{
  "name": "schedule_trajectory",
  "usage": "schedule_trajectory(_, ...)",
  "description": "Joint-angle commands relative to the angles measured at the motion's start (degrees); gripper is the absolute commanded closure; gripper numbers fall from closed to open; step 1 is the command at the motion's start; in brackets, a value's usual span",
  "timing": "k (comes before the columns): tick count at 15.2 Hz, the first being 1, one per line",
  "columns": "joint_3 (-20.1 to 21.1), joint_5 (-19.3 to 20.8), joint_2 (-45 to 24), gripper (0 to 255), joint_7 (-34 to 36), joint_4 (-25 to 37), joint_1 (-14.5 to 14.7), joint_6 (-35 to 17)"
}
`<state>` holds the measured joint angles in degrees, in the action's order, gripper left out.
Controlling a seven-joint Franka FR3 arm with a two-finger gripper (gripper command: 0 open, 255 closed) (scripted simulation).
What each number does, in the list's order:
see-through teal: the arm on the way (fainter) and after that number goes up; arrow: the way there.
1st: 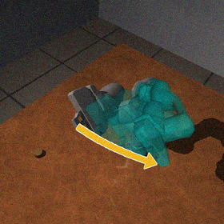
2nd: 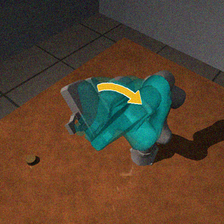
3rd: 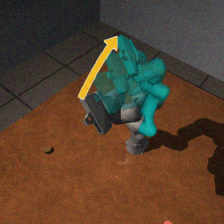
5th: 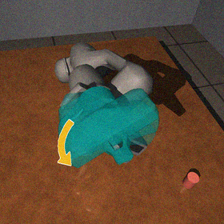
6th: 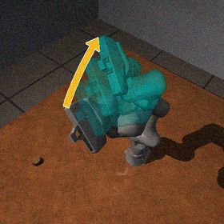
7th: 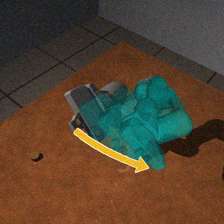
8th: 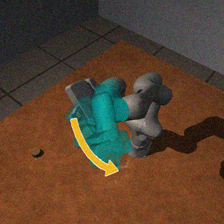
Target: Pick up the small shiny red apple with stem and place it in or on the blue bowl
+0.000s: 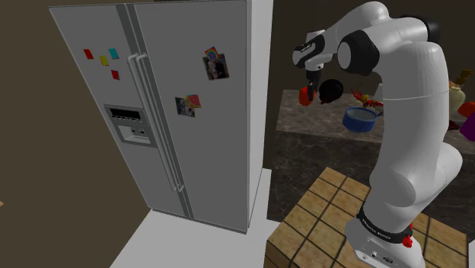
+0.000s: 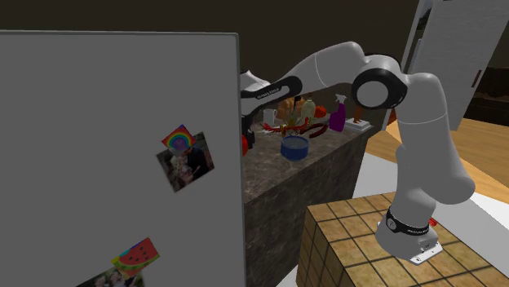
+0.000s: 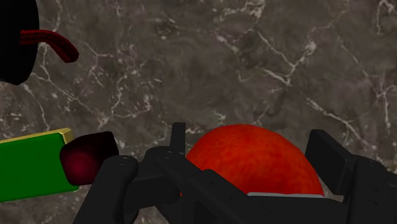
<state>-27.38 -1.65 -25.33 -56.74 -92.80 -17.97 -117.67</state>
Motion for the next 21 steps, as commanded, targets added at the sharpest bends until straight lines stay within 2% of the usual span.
schedule_trajectory(1, -0.12, 0.17, 0.44, 255, -0.07, 0.98, 0.02, 1.39)
schedule_trajectory(21, -0.85, 0.91, 2.57, 255, -1.09, 13.16, -0.45, 15.38)
